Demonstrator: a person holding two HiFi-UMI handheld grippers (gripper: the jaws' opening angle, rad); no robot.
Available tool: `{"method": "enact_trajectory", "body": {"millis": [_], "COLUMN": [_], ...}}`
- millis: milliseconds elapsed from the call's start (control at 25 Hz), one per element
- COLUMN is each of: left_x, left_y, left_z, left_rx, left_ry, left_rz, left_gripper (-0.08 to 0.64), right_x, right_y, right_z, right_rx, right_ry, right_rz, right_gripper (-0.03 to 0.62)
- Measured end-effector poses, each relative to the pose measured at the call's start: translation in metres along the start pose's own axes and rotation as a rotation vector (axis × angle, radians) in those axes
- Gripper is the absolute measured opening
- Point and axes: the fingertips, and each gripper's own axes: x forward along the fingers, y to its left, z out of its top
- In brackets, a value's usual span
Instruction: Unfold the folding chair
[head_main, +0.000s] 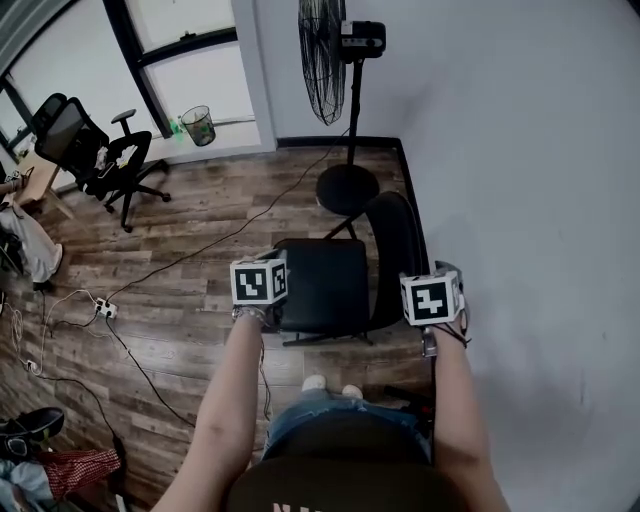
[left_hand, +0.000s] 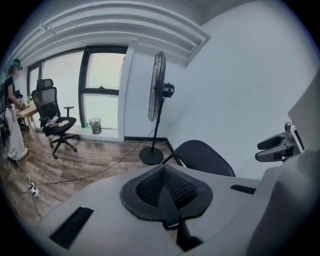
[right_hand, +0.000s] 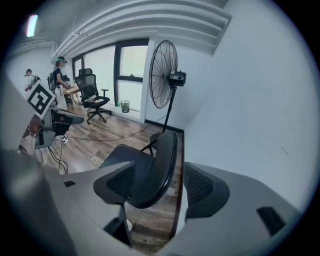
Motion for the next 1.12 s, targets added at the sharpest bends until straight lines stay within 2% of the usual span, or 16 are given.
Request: {"method": "enact_trajectory", "body": {"millis": [200, 280, 400, 560, 720, 880, 960, 1080, 1120], "left_x": [-0.025, -0.037, -0.058, -0.090, -0.122, -0.149, -0.161, -0.180, -0.187], "left_y": [-0.008, -0.015, -0.023, -0.032, -0.046, -0.059, -0.064, -0.069, -0.071], "left_z": [0.032, 0.049, 0.073, 0.112, 0.142, 0.162, 0.171, 0.185, 0.189], "left_rx": [0.065, 0.080, 0.144, 0.243, 0.312, 0.360, 0.377, 0.400, 0.408], "left_ry": [-0.063, -0.113, -0.184, -0.300, -0.440, -0.588, -0.643, -0.711, -0.734], "left_rz": [0.044, 0.046, 0.067, 0.105, 0.105, 0.081, 0.082, 0.093, 0.096], "left_gripper": [-0.002, -0.002, -0.002, -0.002, -0.002, -0.001, -0.002, -0.002, -0.002], "right_x": [-0.023, -0.035, -0.058, -0.089, -0.128, -0.167, -0.184, -0.205, -0.212], "right_y": [-0.010, -0.016, -0.018, -0.019, -0.013, -0.008, -0.010, -0.016, -0.016], "right_z": [0.029, 0.048, 0.080, 0.115, 0.146, 0.168, 0.173, 0.176, 0.176], "right_rx": [-0.007, -0.017, -0.049, -0.028, -0.009, -0.009, -0.020, -0.039, -0.050], "right_ry": [-0.096, -0.167, -0.283, -0.418, -0.604, -0.789, -0.850, -0.915, -0.933], "right_rz": [-0.008, -0.033, -0.052, -0.031, 0.024, 0.061, 0.027, -0.040, -0.050], "right_gripper": [0.284, 0.284, 0.284, 0.275, 0.256, 0.183, 0.125, 0.002, 0.002]}}
